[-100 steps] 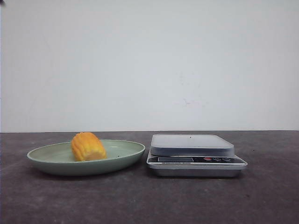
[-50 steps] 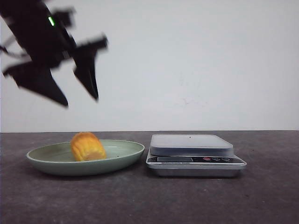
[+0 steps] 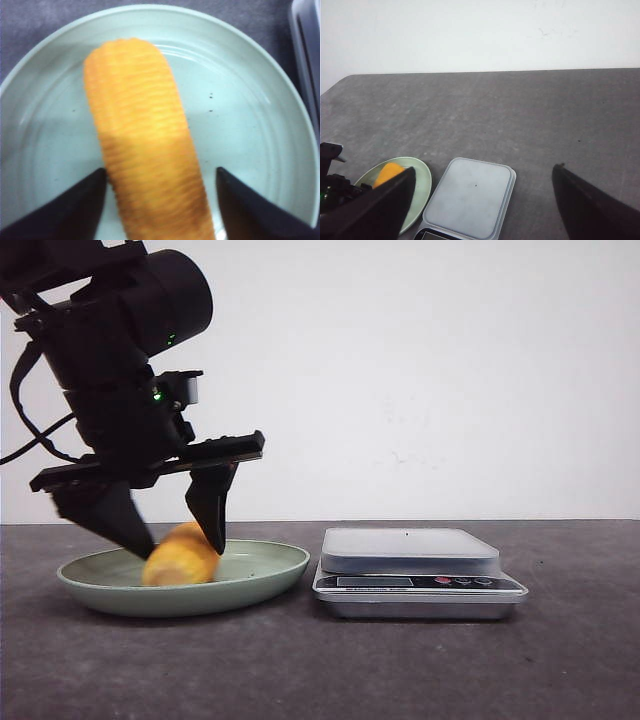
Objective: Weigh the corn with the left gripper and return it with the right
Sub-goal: 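Lower the left gripper onto the yellow corn cob and grasp it, then lift the corn with the left gripper and lower it onto the scale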
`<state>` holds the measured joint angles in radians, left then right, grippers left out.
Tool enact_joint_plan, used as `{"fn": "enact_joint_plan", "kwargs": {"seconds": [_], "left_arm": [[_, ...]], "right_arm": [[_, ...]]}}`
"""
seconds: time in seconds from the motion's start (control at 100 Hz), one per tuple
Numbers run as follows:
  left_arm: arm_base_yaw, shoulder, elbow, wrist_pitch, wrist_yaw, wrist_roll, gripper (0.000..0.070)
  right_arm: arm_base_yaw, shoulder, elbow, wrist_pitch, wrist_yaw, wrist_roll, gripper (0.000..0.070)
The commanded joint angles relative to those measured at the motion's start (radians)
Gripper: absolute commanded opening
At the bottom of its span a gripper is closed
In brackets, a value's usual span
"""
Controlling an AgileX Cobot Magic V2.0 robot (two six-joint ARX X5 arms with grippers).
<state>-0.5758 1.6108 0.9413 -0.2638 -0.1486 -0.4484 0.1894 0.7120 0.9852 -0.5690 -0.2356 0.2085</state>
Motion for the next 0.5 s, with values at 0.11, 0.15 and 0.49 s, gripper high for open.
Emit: {"fn": "enact_joint_plan", "kwargs": {"seconds": [0.11, 0.15, 0.49], "left_arm": [[-0.024, 0.018, 0.01, 0.015, -0.001, 0.002, 0.0003], [-0.029, 0.016, 0.01, 0.015, -0.001, 0.004, 0.0003], [-0.053, -0.164, 0.172, -0.103, 0.03, 0.062, 0.0004]], "right_arm": [[0.004, 0.005, 0.018, 0.006, 0.0, -0.011, 0.0553], [0.004, 0.005, 0.018, 0.006, 0.0, -0.011, 0.0552], [0.004, 0.005, 0.018, 0.006, 0.0, -0.009, 0.0552]]}}
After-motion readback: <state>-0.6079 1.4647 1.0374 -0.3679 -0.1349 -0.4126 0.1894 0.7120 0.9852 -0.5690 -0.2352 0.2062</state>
